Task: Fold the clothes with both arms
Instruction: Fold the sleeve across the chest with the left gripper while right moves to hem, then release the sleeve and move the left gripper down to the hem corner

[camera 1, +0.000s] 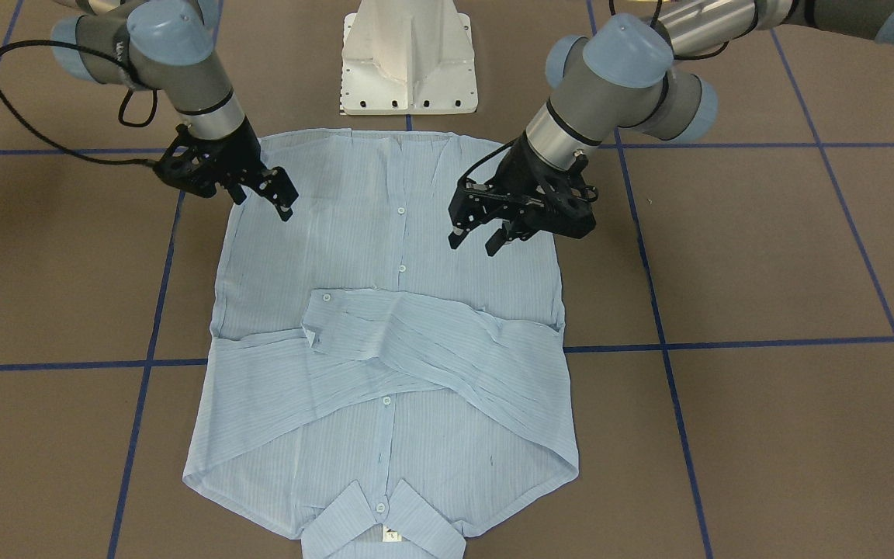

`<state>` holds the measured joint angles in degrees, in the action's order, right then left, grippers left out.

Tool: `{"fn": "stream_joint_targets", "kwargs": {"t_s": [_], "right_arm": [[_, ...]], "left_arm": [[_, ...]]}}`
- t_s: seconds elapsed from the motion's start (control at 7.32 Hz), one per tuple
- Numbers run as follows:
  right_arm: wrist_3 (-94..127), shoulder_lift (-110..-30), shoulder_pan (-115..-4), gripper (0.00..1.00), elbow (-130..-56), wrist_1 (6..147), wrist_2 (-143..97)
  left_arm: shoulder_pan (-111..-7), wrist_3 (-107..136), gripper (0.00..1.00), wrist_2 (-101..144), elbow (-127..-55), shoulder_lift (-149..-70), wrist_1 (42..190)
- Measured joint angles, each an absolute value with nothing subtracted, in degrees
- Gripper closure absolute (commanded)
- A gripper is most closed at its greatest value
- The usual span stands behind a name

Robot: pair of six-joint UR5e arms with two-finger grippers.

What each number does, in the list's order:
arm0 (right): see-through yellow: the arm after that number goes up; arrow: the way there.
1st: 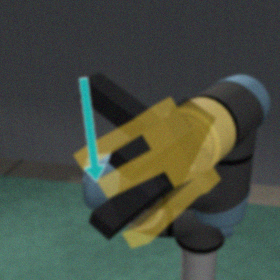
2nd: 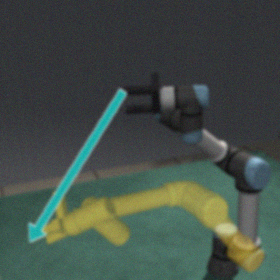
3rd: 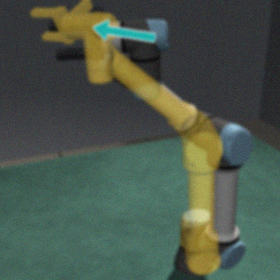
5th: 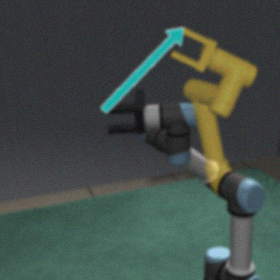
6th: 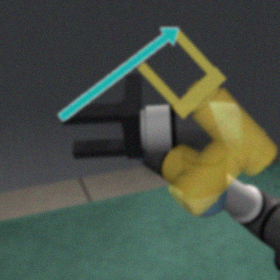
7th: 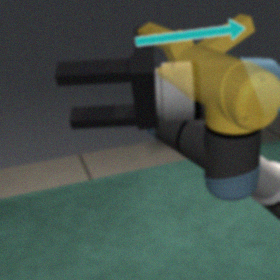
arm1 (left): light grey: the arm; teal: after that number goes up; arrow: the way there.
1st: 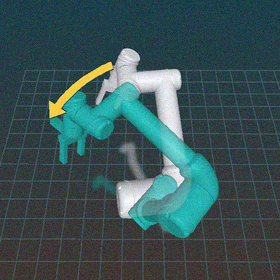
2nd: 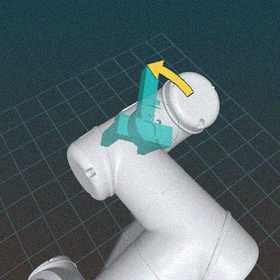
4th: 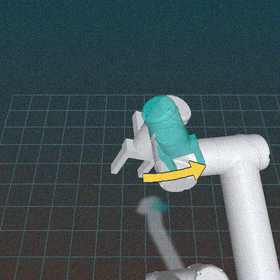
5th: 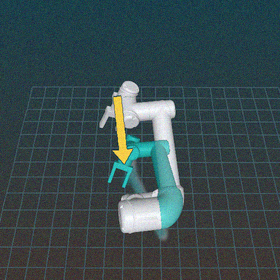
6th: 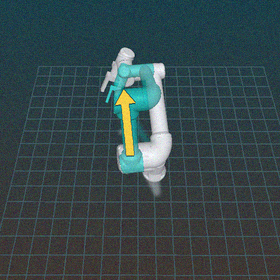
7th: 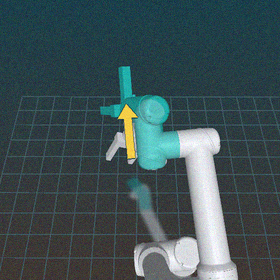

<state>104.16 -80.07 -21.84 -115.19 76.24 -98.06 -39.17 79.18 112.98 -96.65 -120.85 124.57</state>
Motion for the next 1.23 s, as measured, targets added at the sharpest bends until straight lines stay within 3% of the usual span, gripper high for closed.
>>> {"fn": "stream_joint_targets", "kwargs": {"t_s": [0.41, 0.82, 1.09, 1.23], "right_arm": [[111.4, -83.1, -8.8, 0.1, -119.1, 85.2, -88.7], [112.1, -83.3, -6.7, 0.58, -119.4, 88.9, -87.5], [112.1, -83.3, -6.8, 0.78, -121.1, 92.0, -87.2], [112.1, -83.2, -6.8, 0.82, -122.1, 93.8, -87.2]], "left_arm": [[-40.4, 76.4, 0.35, 112.9, -96.2, -118.7, 124.5], [-40.3, 76.5, 0.35, 112.8, -96.0, -118.6, 124.5], [-40.2, 76.7, 0.35, 112.8, -95.9, -118.6, 124.5], [-40.2, 76.7, 0.35, 112.8, -95.9, -118.5, 124.6]]}}
